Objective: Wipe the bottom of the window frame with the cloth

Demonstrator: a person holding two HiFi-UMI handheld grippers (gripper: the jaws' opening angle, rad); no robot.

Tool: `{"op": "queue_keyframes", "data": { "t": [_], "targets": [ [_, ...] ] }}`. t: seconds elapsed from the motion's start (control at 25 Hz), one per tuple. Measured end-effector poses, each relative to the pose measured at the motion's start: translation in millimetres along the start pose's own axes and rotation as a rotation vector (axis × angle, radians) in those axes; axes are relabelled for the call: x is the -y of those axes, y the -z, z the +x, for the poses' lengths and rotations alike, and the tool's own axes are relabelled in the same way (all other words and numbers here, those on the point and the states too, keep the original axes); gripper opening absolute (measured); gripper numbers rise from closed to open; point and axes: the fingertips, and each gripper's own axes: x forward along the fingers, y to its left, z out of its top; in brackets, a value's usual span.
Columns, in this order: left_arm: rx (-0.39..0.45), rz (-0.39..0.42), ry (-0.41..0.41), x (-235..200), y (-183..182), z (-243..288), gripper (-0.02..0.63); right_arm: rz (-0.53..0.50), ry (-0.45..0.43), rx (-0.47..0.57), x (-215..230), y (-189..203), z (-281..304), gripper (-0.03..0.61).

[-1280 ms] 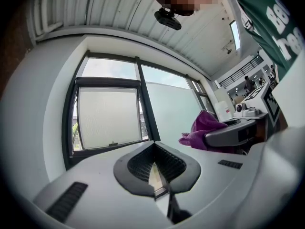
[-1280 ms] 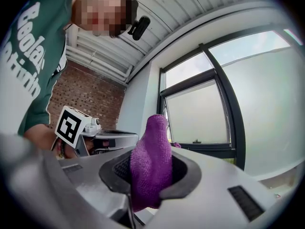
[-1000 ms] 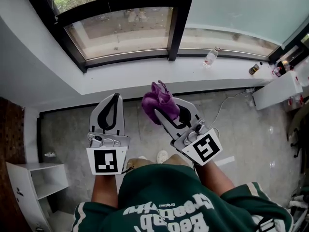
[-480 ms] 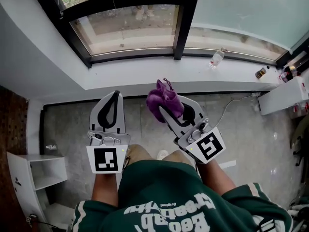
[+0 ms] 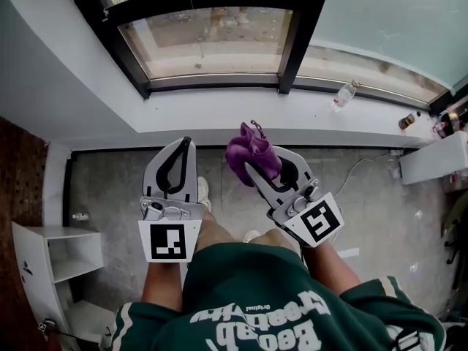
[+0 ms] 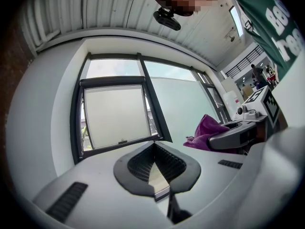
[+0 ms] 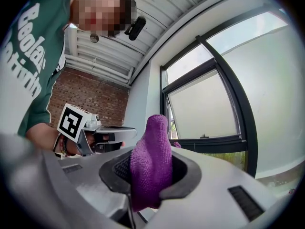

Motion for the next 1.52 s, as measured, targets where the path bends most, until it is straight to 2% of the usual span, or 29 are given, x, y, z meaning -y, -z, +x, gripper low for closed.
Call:
{"op": "queue_keyframes", "data": {
  "t": [0.2,0.32,0.48,0.72,0.88,1.0,1.12,1.24,1.36,1.52],
  "targets": [
    [-0.014,0.010,0.007,-23,20,19,0.009,-0.001,-0.015,-0.008,8,14,34,0.109],
    [-0.021,0.025,0.026,-70,43,54,0.009,0.001,-0.011,-0.020,23,26,92,0.109],
    [-0.047,0.004,0.051,-136,73,108,0.009,-0.011,0.006,-0.038,48,36,177,0.109],
    [-0.007,0.000,0.139,-213,87,180,0.009,0.024,0.055,-0.023,90,35,283,0.109],
    [0.008,0.008,0.208,-248,98,217,0.009,0.014,0.048,-0.038,106,39,340,0.109],
    [0.009,-0.003,0.237,-269,106,239,0.009,0.050,0.110,-0.034,125,45,365,0.109],
    [-0.002,-0.076,0.216,-286,115,252,0.009,0.117,0.172,0.001,139,47,376,0.107],
    [0.010,-0.081,0.218,-292,116,258,0.009,0.194,0.241,0.013,154,50,376,0.100],
    [0.017,-0.074,0.227,-290,114,262,0.009,0.217,0.255,0.028,164,47,375,0.100],
    [0.011,-0.085,0.218,-288,114,269,0.009,0.200,0.222,0.027,170,44,379,0.100]
  ]
}}
